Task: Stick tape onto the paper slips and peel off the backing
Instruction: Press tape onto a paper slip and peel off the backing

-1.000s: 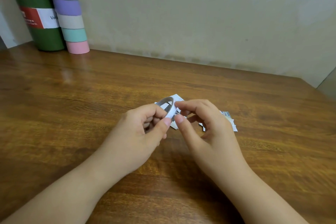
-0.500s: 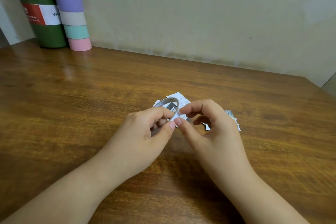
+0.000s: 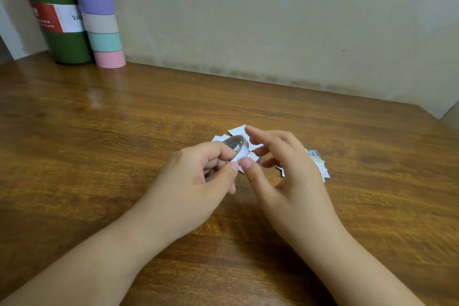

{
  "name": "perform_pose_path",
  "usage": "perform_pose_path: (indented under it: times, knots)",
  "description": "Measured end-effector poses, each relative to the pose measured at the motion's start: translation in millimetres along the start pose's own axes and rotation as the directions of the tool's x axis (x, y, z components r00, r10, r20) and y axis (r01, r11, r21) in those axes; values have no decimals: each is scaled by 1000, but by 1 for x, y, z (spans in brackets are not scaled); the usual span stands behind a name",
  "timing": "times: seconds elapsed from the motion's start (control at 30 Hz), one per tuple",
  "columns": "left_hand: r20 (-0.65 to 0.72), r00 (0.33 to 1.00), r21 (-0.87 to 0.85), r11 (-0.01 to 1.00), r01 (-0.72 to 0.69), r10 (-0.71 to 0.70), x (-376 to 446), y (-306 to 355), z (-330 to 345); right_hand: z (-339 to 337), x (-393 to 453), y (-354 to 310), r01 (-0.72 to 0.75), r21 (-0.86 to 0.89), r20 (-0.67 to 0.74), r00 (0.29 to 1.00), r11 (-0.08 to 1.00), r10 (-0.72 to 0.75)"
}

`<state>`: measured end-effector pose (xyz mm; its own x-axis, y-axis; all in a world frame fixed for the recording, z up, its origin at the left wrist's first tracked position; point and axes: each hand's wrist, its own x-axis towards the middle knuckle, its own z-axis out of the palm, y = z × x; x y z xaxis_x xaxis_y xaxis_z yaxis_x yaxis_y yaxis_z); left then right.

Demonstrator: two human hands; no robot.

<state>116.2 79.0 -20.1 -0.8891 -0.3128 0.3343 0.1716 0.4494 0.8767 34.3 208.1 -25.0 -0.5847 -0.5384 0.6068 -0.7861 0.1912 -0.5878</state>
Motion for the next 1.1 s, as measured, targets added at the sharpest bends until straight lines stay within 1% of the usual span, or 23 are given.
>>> perform_pose_path:
  times: [0.07, 0.2, 0.3, 0.53, 0.73, 0.93, 1.1]
  knots:
    - [2, 1000, -3, 1000, 5, -5, 0, 0, 0, 1, 0, 2, 23, -32, -7, 1000, 999, -24]
    - [10, 1000, 1, 1000, 14, -14, 0, -1, 0, -1, 1, 1, 56, -25, -86, 995, 998, -58]
    - [7, 1000, -7, 1000, 14, -14, 0, 0, 1, -3, 2, 0, 64, -16, -98, 993, 998, -66]
    - [-6, 1000, 24, 1000, -15, 15, 1, 0, -1, -6, 2, -3, -16, 82, -35, 999, 997, 19]
    - [-63, 997, 11, 999, -35, 36, 1, 2, -1, -8, 2, -10, -121, 181, 38, 993, 976, 116]
    - [-91, 994, 1, 998, -67, 66, 1, 4, -2, -9, 1, -15, -142, 262, 87, 989, 955, 123]
    - [-85, 996, -90, 996, -29, 21, 1, 6, -2, -9, 1, -17, -141, 370, 126, 987, 918, 101]
